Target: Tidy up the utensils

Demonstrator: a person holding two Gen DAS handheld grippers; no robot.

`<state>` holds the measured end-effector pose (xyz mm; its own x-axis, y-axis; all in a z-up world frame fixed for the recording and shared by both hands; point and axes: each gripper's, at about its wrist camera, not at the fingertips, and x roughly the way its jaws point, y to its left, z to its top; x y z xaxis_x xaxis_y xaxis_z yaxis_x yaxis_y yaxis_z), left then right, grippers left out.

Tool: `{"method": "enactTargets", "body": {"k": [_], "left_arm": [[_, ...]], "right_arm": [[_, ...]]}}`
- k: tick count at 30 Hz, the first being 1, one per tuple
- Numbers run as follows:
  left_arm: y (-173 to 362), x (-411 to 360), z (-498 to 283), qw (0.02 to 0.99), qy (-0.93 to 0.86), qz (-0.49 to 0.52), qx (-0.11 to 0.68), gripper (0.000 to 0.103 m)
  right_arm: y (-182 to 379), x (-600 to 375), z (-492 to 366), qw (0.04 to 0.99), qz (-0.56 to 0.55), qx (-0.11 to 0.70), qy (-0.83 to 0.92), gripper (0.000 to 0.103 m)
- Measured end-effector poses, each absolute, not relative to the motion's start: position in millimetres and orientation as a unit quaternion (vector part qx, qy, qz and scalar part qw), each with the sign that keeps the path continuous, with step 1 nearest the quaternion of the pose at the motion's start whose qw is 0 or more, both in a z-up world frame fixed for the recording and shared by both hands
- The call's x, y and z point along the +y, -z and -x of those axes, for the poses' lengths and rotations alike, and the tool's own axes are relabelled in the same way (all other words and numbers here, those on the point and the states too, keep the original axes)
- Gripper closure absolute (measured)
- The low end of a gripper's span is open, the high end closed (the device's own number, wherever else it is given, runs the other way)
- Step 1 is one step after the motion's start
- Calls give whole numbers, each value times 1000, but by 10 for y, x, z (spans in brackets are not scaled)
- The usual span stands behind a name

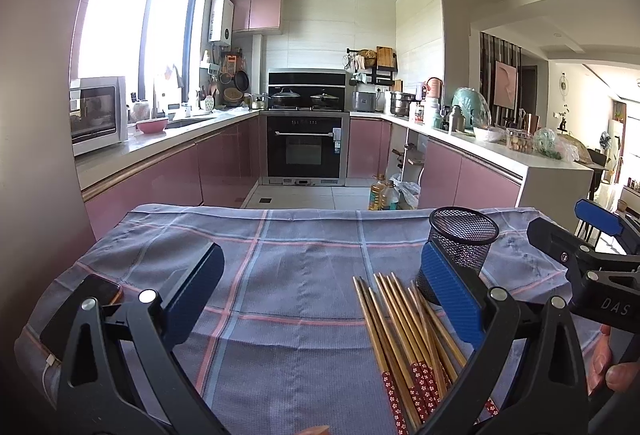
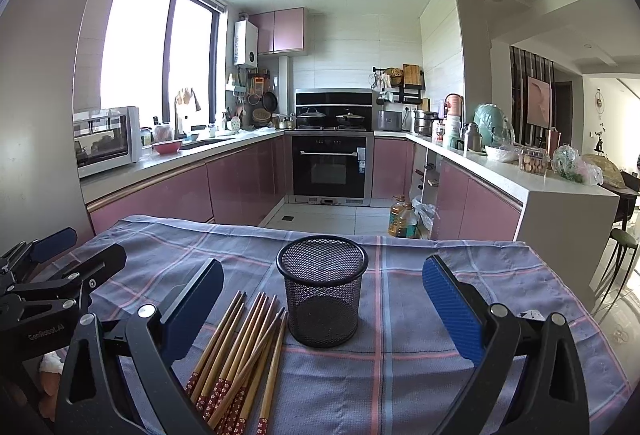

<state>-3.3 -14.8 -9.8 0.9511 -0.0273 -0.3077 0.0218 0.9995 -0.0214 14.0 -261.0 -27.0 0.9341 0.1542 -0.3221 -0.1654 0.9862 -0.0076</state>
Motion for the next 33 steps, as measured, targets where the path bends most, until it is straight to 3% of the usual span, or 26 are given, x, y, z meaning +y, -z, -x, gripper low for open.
{"method": "enactTargets", "body": {"k": [8, 14, 23, 33], "left_arm": [[320, -182, -171, 976, 31, -14, 214, 6], [609, -282, -408, 959, 49, -50, 274, 6], [1018, -365, -780, 929, 79, -64, 357, 34], [1176, -413, -943, 903, 111, -64, 410, 43]], "right_arm": [[682, -2546, -469, 948, 14, 288, -134, 8], [1054, -2526, -670, 916, -2, 374, -146, 32], [1294, -2382, -767, 891, 12, 424, -164, 54], [1299, -2248, -844, 887, 53, 429, -165, 59]]}}
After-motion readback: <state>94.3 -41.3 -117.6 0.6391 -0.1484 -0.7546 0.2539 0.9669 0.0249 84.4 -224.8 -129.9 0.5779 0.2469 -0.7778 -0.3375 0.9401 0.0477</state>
